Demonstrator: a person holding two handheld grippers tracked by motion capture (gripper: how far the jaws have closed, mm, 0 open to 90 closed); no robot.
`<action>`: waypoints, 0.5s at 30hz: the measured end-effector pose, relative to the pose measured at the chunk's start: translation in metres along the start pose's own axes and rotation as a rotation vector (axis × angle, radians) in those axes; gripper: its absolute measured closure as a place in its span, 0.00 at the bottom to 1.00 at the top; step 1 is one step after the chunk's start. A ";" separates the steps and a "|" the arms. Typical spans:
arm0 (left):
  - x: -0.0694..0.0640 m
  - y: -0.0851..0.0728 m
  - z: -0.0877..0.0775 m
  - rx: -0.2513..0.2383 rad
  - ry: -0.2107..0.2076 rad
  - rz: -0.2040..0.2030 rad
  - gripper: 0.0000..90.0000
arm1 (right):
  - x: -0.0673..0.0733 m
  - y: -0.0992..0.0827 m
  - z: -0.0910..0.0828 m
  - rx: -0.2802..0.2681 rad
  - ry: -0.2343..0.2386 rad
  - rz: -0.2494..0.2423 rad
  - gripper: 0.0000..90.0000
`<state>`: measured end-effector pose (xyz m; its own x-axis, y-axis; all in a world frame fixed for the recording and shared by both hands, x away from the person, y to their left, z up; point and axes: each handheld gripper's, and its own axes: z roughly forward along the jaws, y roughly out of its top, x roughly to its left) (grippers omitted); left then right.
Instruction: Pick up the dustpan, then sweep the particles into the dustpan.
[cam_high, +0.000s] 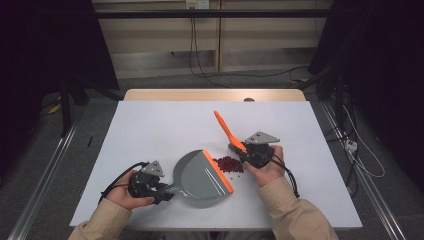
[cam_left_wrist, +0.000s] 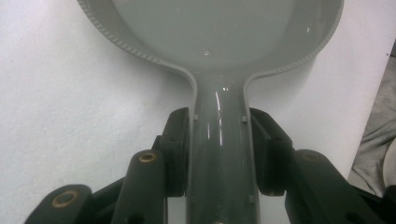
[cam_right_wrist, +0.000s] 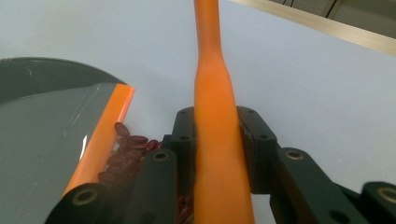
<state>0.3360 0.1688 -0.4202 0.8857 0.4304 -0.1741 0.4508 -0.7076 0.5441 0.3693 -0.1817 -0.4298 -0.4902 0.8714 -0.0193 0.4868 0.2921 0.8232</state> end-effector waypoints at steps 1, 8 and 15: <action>0.000 0.001 0.000 -0.003 -0.003 -0.003 0.69 | 0.001 0.000 0.000 -0.001 -0.001 0.004 0.78; 0.002 0.003 0.000 -0.004 -0.020 -0.004 0.69 | 0.003 0.000 0.001 -0.004 0.011 0.029 0.78; 0.002 0.003 0.001 -0.001 -0.021 -0.001 0.69 | 0.010 0.000 0.002 -0.013 0.015 0.032 0.78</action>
<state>0.3390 0.1669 -0.4194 0.8876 0.4189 -0.1917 0.4513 -0.7068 0.5449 0.3658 -0.1722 -0.4312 -0.4857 0.8740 0.0154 0.4929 0.2593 0.8306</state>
